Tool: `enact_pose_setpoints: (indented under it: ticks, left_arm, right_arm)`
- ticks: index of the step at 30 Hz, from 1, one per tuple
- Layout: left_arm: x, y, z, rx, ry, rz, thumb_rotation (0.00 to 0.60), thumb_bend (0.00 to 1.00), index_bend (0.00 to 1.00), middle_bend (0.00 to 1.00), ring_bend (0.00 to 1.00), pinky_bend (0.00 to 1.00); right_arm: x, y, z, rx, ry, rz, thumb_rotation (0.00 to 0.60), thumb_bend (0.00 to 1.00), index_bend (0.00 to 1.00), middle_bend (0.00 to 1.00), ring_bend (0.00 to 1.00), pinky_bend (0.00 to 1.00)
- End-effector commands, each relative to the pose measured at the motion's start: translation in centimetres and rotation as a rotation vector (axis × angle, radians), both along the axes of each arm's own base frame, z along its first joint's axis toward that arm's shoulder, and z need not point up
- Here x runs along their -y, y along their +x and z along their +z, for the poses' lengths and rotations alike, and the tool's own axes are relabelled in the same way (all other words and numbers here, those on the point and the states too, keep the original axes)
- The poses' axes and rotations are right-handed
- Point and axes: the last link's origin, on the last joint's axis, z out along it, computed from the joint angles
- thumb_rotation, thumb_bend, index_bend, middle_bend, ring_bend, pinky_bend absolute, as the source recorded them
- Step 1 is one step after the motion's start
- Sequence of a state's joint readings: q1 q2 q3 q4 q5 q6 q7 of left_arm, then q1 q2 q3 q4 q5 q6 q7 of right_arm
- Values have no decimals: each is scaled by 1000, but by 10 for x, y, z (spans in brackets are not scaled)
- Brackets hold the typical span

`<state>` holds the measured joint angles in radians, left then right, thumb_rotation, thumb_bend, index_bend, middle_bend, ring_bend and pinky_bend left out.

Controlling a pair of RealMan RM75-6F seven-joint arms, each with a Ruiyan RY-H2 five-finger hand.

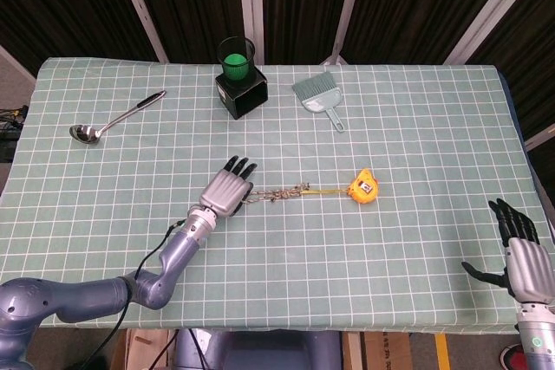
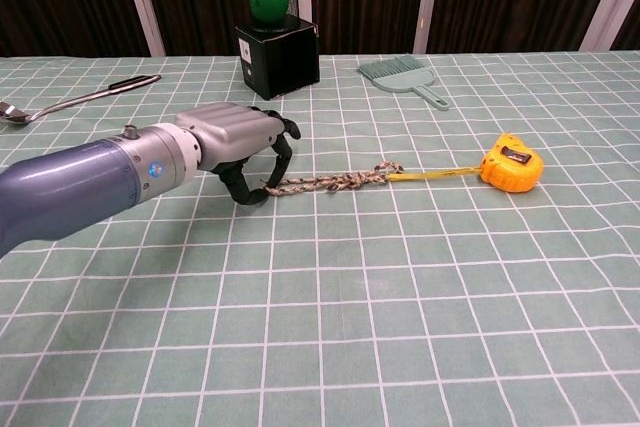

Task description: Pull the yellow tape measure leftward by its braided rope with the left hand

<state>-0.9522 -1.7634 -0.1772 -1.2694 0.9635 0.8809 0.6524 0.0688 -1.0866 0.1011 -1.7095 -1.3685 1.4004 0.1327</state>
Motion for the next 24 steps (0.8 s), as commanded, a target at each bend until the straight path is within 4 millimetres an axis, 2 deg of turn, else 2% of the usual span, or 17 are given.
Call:
enact_pose_setpoints:
  ticks: [1,8,15,21,24]
  left_arm:
    - [0,-1,1,2,4,0,600,524,569,80,0,0]
    - [0,-4,13,14,25,-2,600,526,569,81,0,0]
    - [1,-9,36,40,61,-14,600,526,569,83,0,0]
    - [6,-26,64,56,102,-10,600,527,570,86,0,0]
    - [8,-40,81,56,135,3,600,526,570,87,0,0]
  right_arm:
    - [0,0,0,-1,-1,1,600,122,0,0,0,0]
    - [0,0,1,-4,-4,2,600,122,0,0,0,0]
    - [-1,0,1,-10,-8,4,600,122,0,0,0,0]
    - [-1,0,1,-15,-10,6,600,122,0,0,0,0]
    - [-1,0,1,-22,-8,9,600,122,0,0,0,0]
